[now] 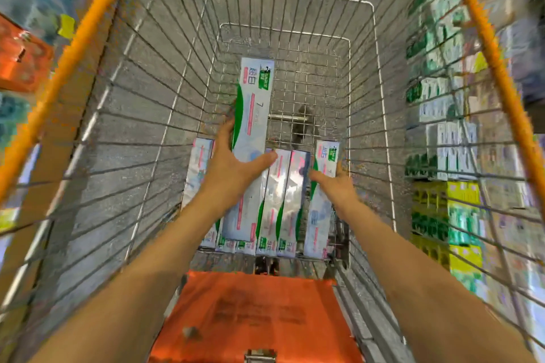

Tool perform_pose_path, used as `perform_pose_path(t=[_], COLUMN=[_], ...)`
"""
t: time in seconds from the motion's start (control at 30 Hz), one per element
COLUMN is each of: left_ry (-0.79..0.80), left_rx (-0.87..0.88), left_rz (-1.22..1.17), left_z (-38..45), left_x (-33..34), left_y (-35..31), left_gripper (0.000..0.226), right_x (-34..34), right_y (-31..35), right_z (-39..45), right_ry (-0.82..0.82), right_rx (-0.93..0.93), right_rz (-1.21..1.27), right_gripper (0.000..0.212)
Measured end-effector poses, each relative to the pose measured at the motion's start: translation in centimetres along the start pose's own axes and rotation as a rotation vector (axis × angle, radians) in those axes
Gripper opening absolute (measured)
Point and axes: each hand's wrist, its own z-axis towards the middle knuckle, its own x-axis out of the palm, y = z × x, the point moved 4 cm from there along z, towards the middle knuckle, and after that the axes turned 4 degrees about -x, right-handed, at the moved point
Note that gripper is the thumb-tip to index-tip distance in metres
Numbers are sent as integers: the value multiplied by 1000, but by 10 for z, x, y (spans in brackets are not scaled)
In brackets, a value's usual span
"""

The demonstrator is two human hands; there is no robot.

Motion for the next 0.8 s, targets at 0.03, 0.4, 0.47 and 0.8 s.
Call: perform_pose_path(t=[0.03, 0.4, 0.47, 0.8], left_ry=[-1, 62, 90, 87], left_rx=[-3, -53, -52, -57], left_rz=[2, -22, -24, -5], left_z=[1, 4, 5, 13], left_x=[2, 31, 36, 28], left_y=[4, 29, 29, 36], left_gripper=[76, 75, 72, 67], right_x=[0, 6, 6, 1], right_y=[-5, -27, -28, 12], right_z=[3, 19, 22, 9], right_ry=[-5, 67, 99, 95], right_rx=[4, 46, 26, -122], right_rz=[-11, -210, -214, -393], right_gripper=[53, 26, 29, 28])
